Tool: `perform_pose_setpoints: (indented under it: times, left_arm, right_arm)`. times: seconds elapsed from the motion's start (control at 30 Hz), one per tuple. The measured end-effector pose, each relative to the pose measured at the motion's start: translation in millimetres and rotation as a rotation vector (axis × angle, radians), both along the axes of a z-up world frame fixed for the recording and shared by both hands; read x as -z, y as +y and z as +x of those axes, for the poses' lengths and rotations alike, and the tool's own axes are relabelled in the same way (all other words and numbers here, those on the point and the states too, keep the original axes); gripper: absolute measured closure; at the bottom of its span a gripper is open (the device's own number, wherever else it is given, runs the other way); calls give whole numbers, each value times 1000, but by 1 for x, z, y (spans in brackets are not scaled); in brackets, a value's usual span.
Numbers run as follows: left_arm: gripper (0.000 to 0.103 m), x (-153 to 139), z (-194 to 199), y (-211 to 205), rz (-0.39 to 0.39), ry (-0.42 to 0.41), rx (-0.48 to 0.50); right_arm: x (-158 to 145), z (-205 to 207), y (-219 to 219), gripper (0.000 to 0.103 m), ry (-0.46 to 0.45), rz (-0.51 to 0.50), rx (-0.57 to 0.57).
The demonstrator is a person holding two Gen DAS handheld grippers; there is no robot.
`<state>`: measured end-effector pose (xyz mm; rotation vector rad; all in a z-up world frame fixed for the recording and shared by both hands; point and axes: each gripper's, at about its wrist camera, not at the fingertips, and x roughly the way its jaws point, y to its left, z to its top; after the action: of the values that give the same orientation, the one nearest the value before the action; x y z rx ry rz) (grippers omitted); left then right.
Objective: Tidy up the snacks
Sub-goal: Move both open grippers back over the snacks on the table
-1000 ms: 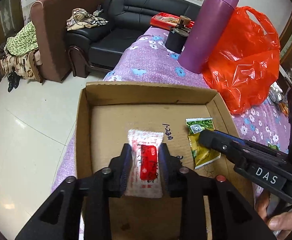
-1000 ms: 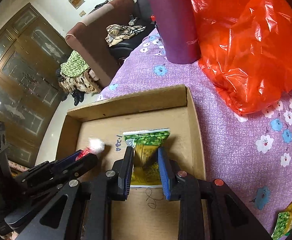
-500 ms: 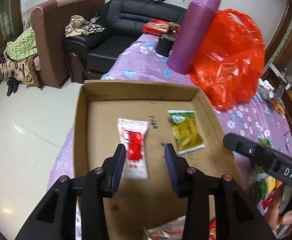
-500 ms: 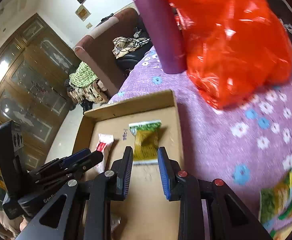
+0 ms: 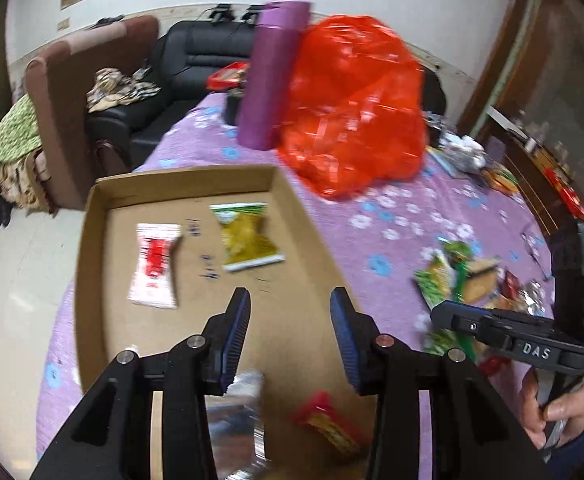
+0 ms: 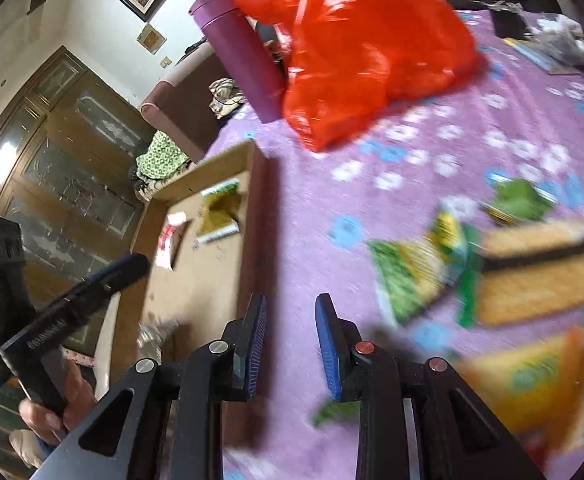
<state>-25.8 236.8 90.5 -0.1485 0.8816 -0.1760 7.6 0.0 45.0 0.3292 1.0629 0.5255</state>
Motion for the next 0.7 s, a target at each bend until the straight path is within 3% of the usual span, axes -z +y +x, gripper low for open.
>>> perform_pose_setpoints:
  times: [0.17,0.4,0.7]
  left_arm:
    - [59,-4,-15,-33,-4,-22,67]
    - [58,5,-17,-77,19,16,141]
    - [49,32,-4,-132,77,92,230]
  right_arm:
    - [7,-12,-30,74,16,-37,-17]
    - [16,-42,-40,74,31,-28,-84]
    - [-4,-77,-91,72,-42,63,18]
